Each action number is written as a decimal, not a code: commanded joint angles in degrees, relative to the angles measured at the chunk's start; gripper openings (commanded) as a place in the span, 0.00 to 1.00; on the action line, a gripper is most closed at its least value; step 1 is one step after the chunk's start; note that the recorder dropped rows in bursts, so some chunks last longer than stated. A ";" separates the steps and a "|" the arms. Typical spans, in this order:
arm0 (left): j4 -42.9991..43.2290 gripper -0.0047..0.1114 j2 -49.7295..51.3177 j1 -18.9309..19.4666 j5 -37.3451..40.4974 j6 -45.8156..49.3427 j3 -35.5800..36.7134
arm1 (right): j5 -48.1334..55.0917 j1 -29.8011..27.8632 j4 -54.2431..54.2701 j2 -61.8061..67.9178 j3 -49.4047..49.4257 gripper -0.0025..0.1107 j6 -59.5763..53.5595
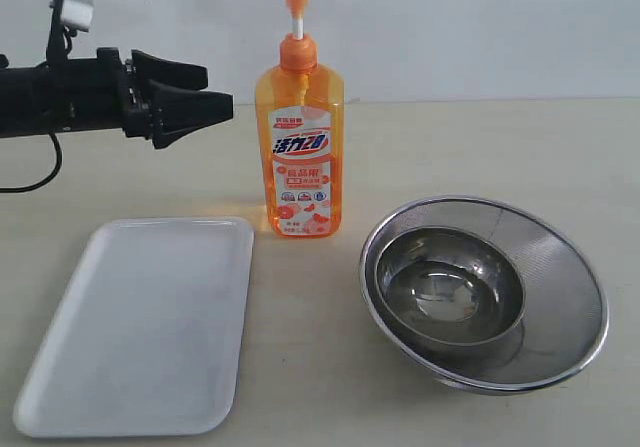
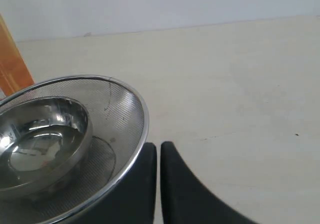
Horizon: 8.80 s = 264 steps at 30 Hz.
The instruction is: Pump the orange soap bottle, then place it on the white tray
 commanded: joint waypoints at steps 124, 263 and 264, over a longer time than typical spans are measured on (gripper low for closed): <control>-0.72 0.99 14.28 -13.13 -5.61 0.31 -15.53 | -0.29 -0.25 -0.26 -0.29 -0.04 0.02 -0.07; -0.72 0.74 12.29 -13.14 -8.71 0.32 -12.24 | -0.61 -0.25 -0.26 -0.29 -0.04 0.02 -0.07; -0.72 0.74 12.29 -13.14 -8.19 0.32 -12.48 | -0.61 -0.25 -0.26 -0.29 -0.04 0.02 -0.07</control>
